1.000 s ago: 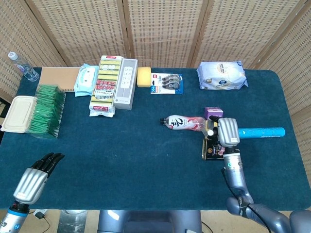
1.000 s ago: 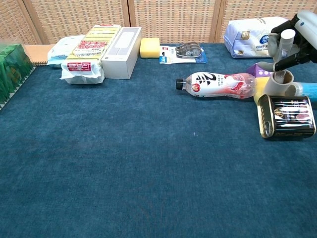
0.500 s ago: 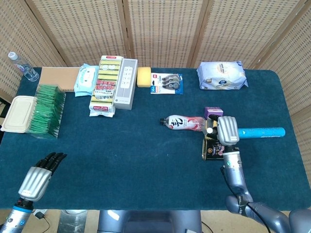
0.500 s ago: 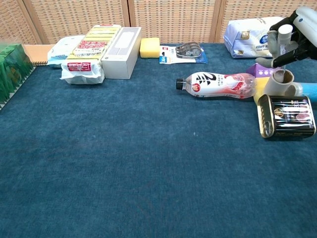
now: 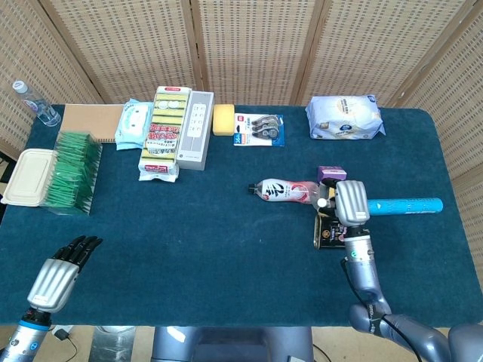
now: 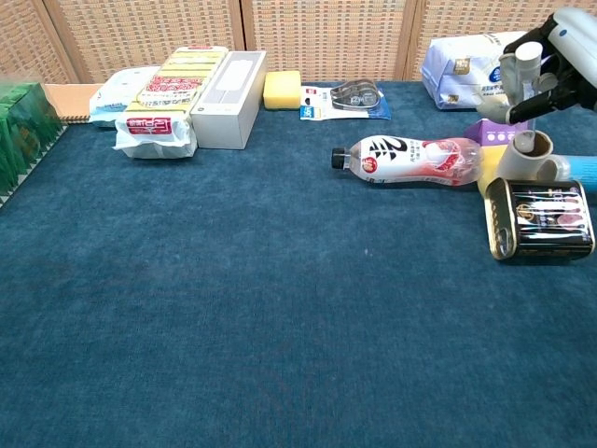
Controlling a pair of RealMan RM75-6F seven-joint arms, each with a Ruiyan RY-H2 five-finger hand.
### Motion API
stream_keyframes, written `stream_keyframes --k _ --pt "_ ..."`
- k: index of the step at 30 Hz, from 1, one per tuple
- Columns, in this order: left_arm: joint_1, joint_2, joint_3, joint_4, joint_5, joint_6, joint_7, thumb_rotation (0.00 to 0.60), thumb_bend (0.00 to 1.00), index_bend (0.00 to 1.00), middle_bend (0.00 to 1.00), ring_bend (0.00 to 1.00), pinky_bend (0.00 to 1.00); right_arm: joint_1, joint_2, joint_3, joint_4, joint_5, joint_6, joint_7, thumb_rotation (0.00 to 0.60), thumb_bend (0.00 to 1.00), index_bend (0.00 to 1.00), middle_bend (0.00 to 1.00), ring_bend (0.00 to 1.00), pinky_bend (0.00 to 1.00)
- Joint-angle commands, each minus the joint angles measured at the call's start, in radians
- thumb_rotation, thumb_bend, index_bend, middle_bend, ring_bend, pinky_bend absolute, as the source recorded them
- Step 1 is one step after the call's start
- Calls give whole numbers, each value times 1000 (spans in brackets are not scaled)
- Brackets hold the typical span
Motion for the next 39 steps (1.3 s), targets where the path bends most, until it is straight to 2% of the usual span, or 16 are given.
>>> stream_keyframes --k 1,9,27,39 --pt "0 -1 0 0 -2 -2 2 600 180 102 178 148 330 0 0 0 0 0 0 0 600 318 759 888 978 926" --pt "0 -4 -4 -1 -7 0 11 600 218 103 178 148 330 4 2 3 -8 -7 10 3 600 326 770 900 990 935" --pt "-4 3 5 -8 -1 -4 6 600 211 102 178 148 330 14 4 12 -39 -11 20 1 600 331 786 918 1000 947" --pt "-4 6 9 -13 3 -3 9 600 211 102 178 148 330 16 43 40 -119 8 16 1 600 332 787 920 1000 949"
